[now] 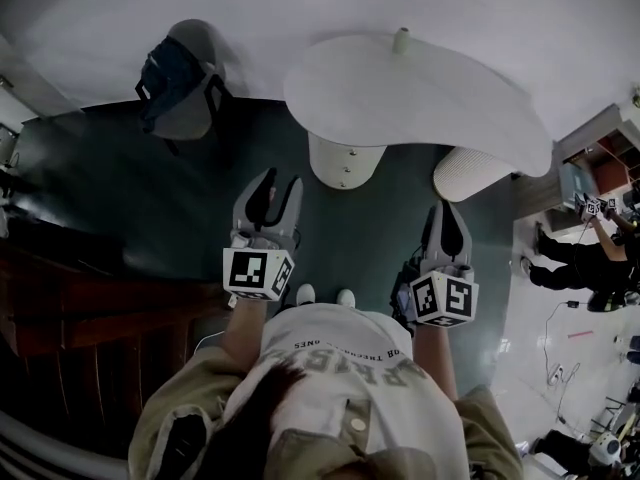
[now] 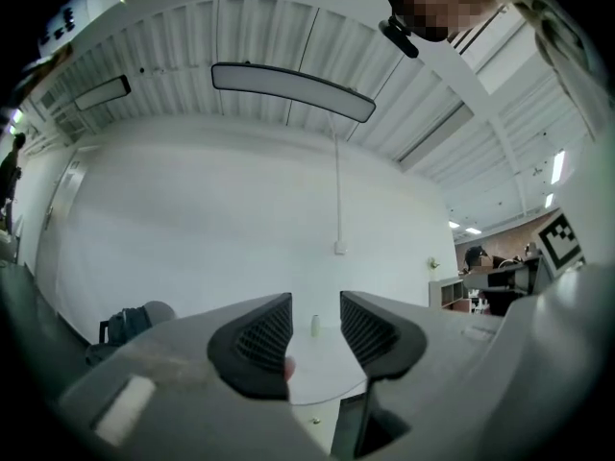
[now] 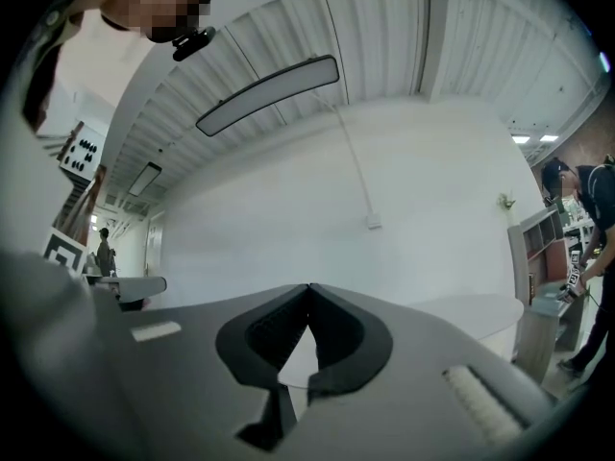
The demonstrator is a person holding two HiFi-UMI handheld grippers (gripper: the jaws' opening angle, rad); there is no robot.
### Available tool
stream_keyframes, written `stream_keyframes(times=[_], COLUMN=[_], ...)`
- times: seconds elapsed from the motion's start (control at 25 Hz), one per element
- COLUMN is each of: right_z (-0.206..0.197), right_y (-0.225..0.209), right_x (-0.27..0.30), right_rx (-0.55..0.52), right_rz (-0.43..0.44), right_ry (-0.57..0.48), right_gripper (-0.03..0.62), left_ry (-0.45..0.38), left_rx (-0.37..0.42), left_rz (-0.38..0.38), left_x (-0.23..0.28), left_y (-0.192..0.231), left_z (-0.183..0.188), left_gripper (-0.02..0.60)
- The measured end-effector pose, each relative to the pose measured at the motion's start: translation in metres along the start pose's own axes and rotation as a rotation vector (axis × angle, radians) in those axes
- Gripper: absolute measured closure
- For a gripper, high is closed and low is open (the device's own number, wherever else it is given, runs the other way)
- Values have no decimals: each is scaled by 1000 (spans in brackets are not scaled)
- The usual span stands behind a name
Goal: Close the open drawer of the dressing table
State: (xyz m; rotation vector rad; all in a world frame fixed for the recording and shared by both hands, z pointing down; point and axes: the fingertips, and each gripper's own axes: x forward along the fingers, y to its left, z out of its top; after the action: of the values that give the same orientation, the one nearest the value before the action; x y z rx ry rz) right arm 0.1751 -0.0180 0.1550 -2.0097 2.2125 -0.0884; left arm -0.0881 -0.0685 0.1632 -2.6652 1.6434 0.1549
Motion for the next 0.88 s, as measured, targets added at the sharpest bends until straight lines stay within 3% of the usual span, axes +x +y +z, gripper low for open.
stream_keyframes(times=[0.2,0.36,0.88], right_z=[3,6,13], right_y=[4,4,1], right_x=[-1,1,10], right_rx=[-22,-33,-61], right_rz=[35,53,63], right_ry=[-9,-16,-29], right_gripper=[591,591,592], left_ry=[-16,-26,16], left_rx=[26,56,165], left_rz=[12,35,31], left_x=[-2,-4,9], left_y=[-12,-16,-26], left_z=[4,8,8], left_gripper=[479,572,575])
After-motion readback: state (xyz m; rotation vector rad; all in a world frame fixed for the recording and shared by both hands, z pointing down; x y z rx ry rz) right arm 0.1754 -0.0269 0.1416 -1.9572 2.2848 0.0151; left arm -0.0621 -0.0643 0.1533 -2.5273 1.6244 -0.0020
